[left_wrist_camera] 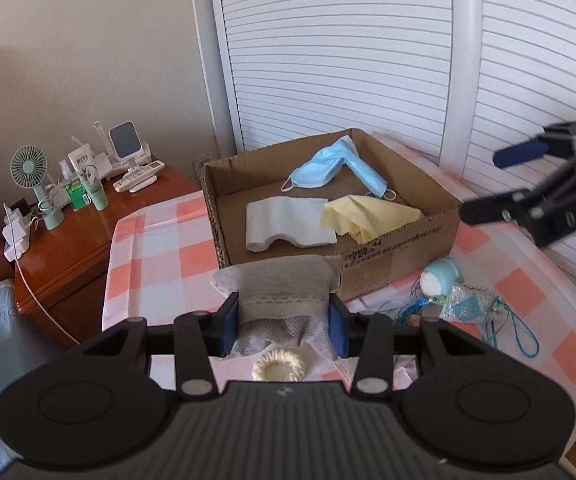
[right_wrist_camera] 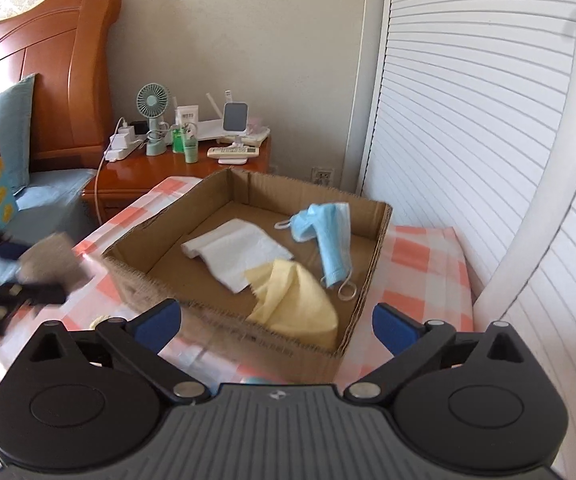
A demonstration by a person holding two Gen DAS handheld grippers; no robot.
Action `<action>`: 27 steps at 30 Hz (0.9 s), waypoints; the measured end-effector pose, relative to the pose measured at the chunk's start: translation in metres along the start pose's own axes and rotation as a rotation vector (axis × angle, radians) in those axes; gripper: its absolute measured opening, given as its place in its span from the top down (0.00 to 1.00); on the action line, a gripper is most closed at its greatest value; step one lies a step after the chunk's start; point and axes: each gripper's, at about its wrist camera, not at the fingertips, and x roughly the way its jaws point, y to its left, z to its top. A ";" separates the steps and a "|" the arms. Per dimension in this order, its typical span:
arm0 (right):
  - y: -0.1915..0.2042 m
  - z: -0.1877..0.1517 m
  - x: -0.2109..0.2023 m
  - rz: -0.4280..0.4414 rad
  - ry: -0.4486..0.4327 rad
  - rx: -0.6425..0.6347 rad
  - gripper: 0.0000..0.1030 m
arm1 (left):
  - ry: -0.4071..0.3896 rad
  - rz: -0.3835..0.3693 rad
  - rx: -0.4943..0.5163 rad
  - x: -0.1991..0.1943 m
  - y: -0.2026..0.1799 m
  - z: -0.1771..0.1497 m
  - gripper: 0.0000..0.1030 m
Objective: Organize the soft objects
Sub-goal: 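Withdraw both grippers from the box toward the remaining items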
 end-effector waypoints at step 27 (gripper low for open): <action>0.015 -0.075 -0.037 -0.060 0.048 0.169 0.00 | -0.009 0.126 -0.044 0.044 0.000 0.041 0.01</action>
